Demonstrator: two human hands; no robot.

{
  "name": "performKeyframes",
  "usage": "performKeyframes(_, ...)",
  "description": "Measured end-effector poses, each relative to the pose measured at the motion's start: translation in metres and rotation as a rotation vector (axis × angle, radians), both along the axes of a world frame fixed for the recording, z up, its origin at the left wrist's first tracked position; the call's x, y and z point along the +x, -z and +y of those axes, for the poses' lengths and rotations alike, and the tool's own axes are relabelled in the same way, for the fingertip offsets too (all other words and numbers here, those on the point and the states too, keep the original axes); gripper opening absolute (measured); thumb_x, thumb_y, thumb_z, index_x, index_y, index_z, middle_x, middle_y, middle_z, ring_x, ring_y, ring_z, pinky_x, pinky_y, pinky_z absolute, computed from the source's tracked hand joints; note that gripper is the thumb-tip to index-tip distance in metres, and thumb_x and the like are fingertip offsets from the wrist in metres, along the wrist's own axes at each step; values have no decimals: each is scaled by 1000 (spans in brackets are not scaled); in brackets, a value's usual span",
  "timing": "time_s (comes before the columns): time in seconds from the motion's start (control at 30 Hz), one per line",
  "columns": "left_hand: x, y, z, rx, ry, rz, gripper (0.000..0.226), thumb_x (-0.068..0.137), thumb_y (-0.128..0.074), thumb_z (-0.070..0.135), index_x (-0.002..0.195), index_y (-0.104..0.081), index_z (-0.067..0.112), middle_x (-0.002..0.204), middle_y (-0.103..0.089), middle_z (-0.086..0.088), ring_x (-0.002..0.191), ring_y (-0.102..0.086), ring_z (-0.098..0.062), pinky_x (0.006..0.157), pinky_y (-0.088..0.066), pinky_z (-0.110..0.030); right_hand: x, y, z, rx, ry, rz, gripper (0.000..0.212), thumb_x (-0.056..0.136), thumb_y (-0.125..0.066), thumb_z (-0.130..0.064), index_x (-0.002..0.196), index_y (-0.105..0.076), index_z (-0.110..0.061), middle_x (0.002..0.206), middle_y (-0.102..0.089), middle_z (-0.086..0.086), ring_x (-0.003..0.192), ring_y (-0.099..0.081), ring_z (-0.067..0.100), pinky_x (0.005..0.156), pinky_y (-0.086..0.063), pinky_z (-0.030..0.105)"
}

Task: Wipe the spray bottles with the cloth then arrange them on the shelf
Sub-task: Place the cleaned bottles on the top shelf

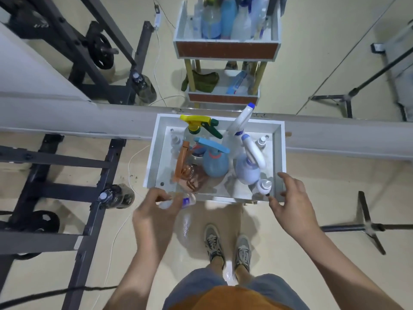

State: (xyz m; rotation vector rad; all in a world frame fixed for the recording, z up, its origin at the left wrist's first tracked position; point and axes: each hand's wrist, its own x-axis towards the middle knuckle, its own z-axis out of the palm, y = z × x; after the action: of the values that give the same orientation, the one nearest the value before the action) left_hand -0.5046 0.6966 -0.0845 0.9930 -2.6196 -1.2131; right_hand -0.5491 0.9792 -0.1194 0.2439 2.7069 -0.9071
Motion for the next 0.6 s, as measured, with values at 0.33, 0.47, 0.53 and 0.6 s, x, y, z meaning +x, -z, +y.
performKeyframes(0.33,-47,49,70,-224,693,76,19,77,-77,10,87,-62,15,87,-63,-1,80,-56,-24,68,-32,-25,-1,-40,-3,-33,6,73,67,83,-69,-10,144,-41,-15,142,-48,7,128,-48,25,99,-35,27)
performKeyframes(0.47,-74,73,89,-429,786,-83,29,86,-60,3,112,-61,15,112,-55,-10,101,-55,-32,79,-47,-37,-20,-51,2,-55,-24,71,67,85,-68,-11,146,-40,-16,145,-47,4,131,-46,23,100,-31,22)
performKeyframes(0.53,-80,67,99,-460,784,-140,41,93,-52,8,131,-50,20,123,-49,-11,108,-51,-31,83,-48,-37,-34,-53,6,-69,-48,59,67,85,-67,-10,146,-40,-16,146,-47,5,133,-45,23,102,-31,23)
performKeyframes(0.6,-85,61,103,-487,766,-173,48,94,-54,13,139,-42,26,127,-46,-8,107,-53,-29,78,-50,-37,-48,-54,9,-96,-89,48,66,86,-67,-11,146,-40,-16,147,-48,4,134,-44,24,103,-31,24)
